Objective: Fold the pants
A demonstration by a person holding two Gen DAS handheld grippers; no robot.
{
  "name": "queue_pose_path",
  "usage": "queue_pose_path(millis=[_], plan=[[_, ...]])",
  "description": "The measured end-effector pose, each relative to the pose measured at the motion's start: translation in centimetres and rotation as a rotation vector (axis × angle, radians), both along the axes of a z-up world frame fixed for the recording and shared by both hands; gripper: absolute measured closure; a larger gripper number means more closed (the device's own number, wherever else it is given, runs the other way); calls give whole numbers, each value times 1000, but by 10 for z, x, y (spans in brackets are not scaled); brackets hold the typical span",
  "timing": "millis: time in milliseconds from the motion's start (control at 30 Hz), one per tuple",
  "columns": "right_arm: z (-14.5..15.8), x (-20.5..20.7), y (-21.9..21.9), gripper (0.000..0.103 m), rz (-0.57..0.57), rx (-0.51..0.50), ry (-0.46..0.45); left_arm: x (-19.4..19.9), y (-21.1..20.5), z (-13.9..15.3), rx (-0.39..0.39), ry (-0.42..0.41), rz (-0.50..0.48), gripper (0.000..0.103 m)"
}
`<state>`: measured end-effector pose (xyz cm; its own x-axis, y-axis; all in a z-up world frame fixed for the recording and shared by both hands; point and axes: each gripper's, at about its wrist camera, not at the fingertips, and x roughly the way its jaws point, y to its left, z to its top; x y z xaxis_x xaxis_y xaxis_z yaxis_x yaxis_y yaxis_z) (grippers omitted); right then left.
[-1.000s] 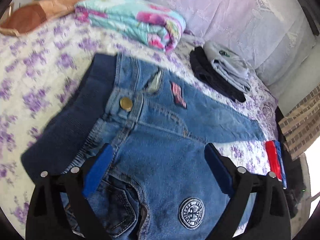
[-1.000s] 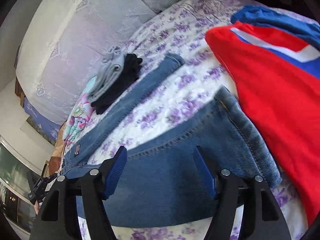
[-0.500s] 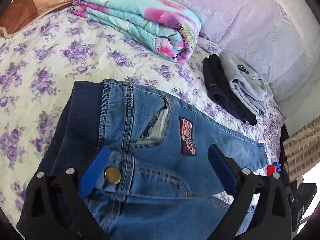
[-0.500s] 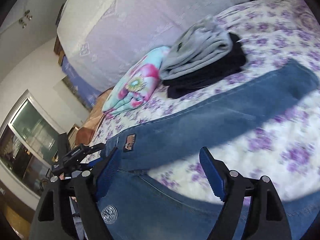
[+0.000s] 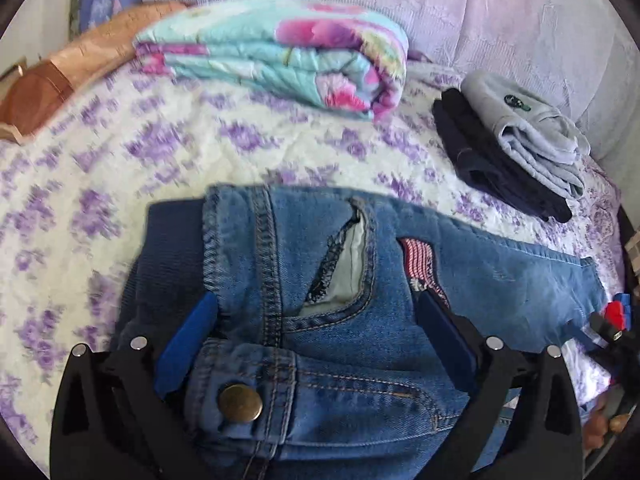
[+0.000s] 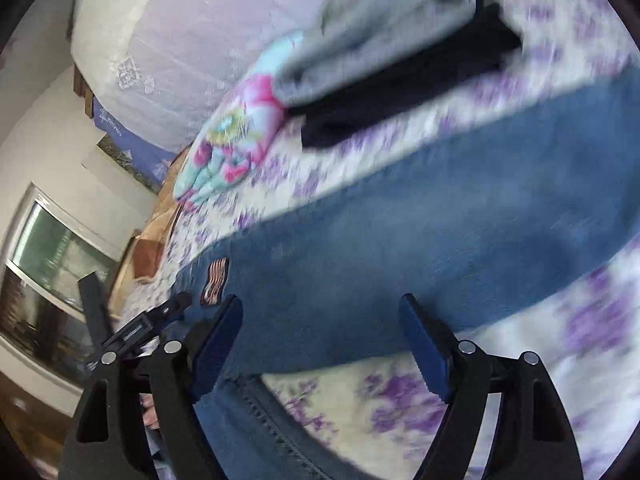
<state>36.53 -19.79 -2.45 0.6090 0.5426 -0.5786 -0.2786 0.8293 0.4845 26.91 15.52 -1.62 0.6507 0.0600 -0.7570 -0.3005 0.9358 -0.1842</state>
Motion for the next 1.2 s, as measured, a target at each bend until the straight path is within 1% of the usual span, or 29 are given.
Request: queue_pose_path(millis=[33, 67, 100, 133, 200, 233, 300, 333, 367, 400, 467, 567, 633, 733, 800, 900, 1000, 1133, 1200], plan=[[13, 0, -11, 12, -44, -66, -61, -4, -4, 7, 36, -18, 9, 5], [22, 3, -26, 10, -100, -112, -98, -7, -9, 13, 63, -34, 9, 5], [28, 8, -43, 7, -152, -128, -109, -8, -14, 21, 99, -51, 7, 5], [31, 13, -65, 7, -207, -111, -101, -10, -18, 27, 124, -62, 6, 5], [31, 22, -108, 7, -302, -33, -64, -8, -23, 38, 154, -83, -9, 5], [28, 24, -130, 7, -346, 19, -52, -5, -23, 42, 144, -93, -21, 5], [18, 21, -172, 7, -428, 137, -36, 1, -19, 44, 84, -107, -32, 5], [13, 20, -187, 7, -459, 179, -30, 5, -14, 42, 37, -118, -36, 5], [8, 20, -201, 7, -482, 210, -17, 9, -10, 41, -6, -125, -38, 5], [5, 22, -212, 7, -492, 218, -4, 14, -5, 38, -52, -117, -32, 5], [4, 29, -225, 7, -493, 198, -4, 22, 3, 36, -84, -84, -7, 5], [6, 50, -234, 8, -477, 116, -1, 29, 11, 34, -68, -70, 22, 5], [6, 63, -238, 12, -459, 79, -7, 31, 20, 31, -79, -46, 37, 5], [5, 79, -238, 14, -438, 36, -14, 29, 37, 29, -99, -22, 55, 5], [1, 89, -236, 14, -421, 24, -5, 27, 49, 32, -95, -14, 73, 5], [-3, 101, -234, 14, -403, -7, 18, 20, 69, 41, -70, -26, 88, 5], [-8, 114, -236, 16, -381, -29, 48, 21, 82, 43, -48, -20, 71, 5], [-17, 129, -238, 21, -351, -51, 91, 29, 92, 30, -70, 25, 21, 5], [-21, 134, -239, 22, -343, -54, 106, 33, 91, 25, -47, 39, -4, 5]])
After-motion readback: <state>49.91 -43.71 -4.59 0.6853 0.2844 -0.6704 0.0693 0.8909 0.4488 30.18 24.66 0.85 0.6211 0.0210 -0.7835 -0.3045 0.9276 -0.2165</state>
